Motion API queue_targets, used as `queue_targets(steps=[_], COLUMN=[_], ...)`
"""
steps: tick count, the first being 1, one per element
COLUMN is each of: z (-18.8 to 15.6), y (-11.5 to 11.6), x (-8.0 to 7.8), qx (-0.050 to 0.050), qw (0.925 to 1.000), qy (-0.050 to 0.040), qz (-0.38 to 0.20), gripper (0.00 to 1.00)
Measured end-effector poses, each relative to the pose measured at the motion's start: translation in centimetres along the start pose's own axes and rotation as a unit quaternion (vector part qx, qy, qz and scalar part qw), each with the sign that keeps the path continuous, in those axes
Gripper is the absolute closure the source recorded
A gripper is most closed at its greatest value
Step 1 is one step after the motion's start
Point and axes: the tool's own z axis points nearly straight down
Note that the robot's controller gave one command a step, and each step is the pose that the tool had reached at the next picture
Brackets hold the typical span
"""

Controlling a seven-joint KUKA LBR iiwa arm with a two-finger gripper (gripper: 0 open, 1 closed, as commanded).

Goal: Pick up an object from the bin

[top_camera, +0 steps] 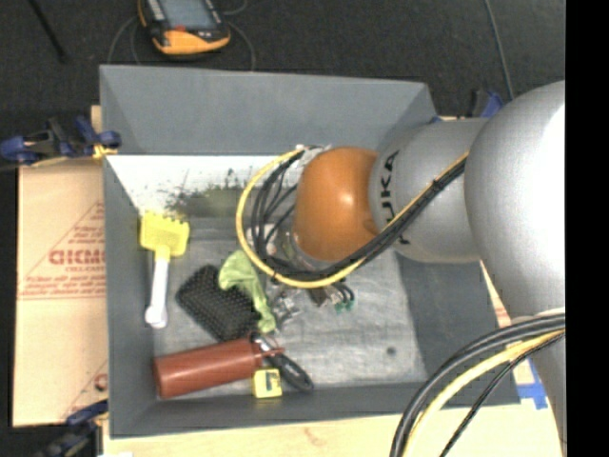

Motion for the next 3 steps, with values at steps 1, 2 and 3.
queue_targets(steps=[1, 2, 3], z=[0.00, 0.00, 0.00], y=[0.00, 0.00, 0.00], x=[0.00, 0.00, 0.00], qx=[0.000, 0.000, 0.000], qw=[1.0000, 1.0000, 1.0000], qy=[0.0000, 0.0000, 0.0000], qz=[0.000, 0.000, 0.000], gripper=[1.00, 1.00, 1.00])
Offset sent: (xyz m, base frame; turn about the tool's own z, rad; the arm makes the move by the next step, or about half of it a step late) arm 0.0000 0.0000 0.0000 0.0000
